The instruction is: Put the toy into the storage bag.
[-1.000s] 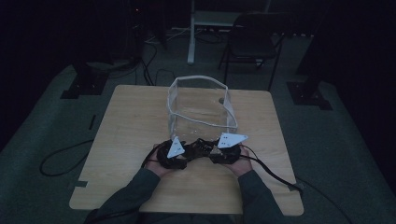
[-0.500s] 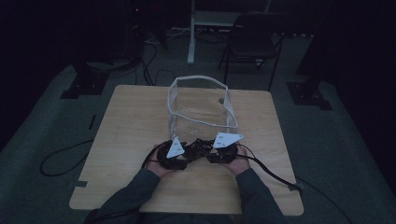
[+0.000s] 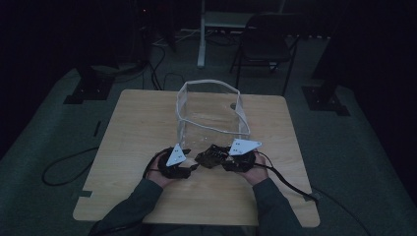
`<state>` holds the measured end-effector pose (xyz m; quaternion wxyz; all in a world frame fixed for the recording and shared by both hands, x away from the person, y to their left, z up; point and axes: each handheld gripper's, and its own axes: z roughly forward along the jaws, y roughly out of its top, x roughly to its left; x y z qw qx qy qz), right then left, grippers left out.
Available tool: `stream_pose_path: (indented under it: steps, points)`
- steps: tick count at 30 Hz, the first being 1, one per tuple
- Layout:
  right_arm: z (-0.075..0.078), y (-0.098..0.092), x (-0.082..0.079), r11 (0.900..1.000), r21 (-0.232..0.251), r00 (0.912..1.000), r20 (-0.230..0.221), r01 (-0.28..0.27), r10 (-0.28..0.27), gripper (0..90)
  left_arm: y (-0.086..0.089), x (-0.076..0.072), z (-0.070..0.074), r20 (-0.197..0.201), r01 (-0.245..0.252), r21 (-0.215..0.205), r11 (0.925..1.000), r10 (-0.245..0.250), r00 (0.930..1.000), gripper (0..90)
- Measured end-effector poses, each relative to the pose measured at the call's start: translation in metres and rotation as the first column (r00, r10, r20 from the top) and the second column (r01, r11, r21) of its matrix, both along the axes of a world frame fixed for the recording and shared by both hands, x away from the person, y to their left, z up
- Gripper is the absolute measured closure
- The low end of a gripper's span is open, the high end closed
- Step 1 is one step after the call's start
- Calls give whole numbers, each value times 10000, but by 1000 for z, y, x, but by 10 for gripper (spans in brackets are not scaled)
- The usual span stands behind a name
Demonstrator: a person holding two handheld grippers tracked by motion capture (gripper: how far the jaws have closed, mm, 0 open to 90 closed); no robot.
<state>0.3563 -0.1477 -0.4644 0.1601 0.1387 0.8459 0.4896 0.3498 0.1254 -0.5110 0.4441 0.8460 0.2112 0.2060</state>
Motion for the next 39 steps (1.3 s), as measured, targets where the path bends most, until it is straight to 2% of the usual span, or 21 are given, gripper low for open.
stream_pose_path:
  steps: [3,9,13,16,23,28,36,39]
  points:
    - [6,-5,-2,10000,54,10000,21,5,-5,582,8,0,-4,-210,-198,4,9998,198,9996,358]
    - [14,-10,-2,9999,94,10000,37,41,-41,582,17,1,-5,-253,-437,-48,9990,436,9987,358]
    - [20,-8,-4,10000,-40,9999,146,-22,22,582,19,1,-5,-289,-501,-94,9987,498,9983,358]
    - [30,-4,-5,9997,-225,9993,341,-119,127,582,24,1,-6,-329,-643,-63,9979,641,9974,358]
    - [44,-4,-4,9997,-186,9990,414,-172,179,582,28,2,-8,-390,-805,-142,9967,799,9960,358]
    - [53,-2,-4,9988,-415,9985,479,-243,263,582,29,3,-9,-448,-889,-181,9959,880,9951,359]
    - [64,-1,-4,9987,-371,9980,526,-339,358,582,32,5,-8,-455,-991,-259,9947,979,9942,359]
    - [69,0,-5,9980,-328,9974,475,-534,550,582,33,5,-8,-462,-1035,-306,9942,1020,9937,359]
